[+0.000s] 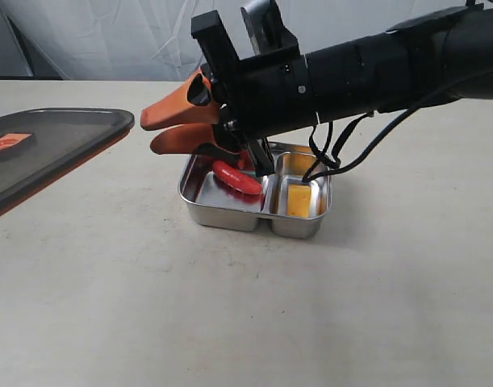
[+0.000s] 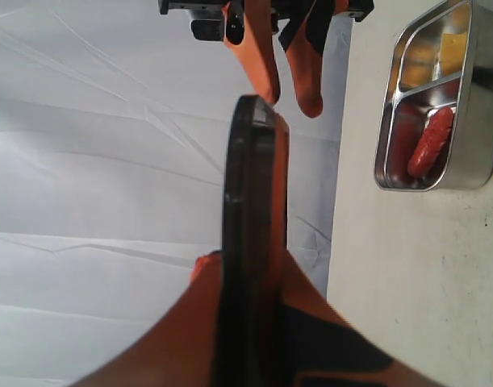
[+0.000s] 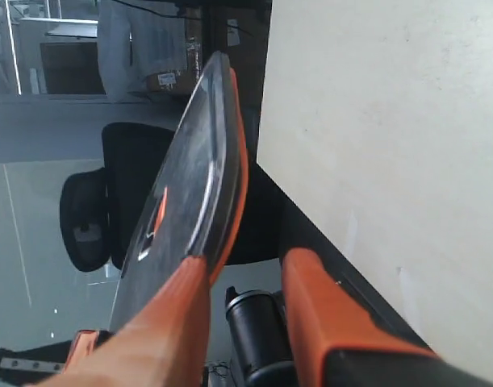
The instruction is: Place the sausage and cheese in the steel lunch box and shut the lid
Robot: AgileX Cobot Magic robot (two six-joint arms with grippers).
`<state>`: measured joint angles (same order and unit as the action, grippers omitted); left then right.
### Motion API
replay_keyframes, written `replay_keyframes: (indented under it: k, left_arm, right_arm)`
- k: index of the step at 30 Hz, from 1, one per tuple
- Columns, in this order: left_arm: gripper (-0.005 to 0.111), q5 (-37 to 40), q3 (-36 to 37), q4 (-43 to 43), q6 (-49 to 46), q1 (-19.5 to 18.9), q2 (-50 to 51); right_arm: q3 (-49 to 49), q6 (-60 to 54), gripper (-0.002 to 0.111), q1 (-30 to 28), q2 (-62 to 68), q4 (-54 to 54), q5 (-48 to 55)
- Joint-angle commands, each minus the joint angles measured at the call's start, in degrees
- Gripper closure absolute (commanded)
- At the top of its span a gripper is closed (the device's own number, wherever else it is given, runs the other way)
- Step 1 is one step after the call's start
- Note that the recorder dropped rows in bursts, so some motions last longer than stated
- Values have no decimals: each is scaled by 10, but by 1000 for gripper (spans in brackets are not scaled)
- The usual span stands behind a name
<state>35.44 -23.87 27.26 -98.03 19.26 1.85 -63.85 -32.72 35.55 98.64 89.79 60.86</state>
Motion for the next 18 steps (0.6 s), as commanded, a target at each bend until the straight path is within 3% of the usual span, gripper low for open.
replay_keyframes:
  k: [1, 13, 18]
  left_arm:
    - [107, -6, -4, 17, 2, 3, 2]
    - [107, 9, 6, 35, 0, 3, 2]
    - [107, 24, 15, 93, -52, 3, 2]
  right_arm:
    - [1, -13, 75, 6, 13, 42, -15]
    - [-26, -40, 75, 42, 23, 72, 11]
    - [-64, -41, 75, 65, 33, 48, -7]
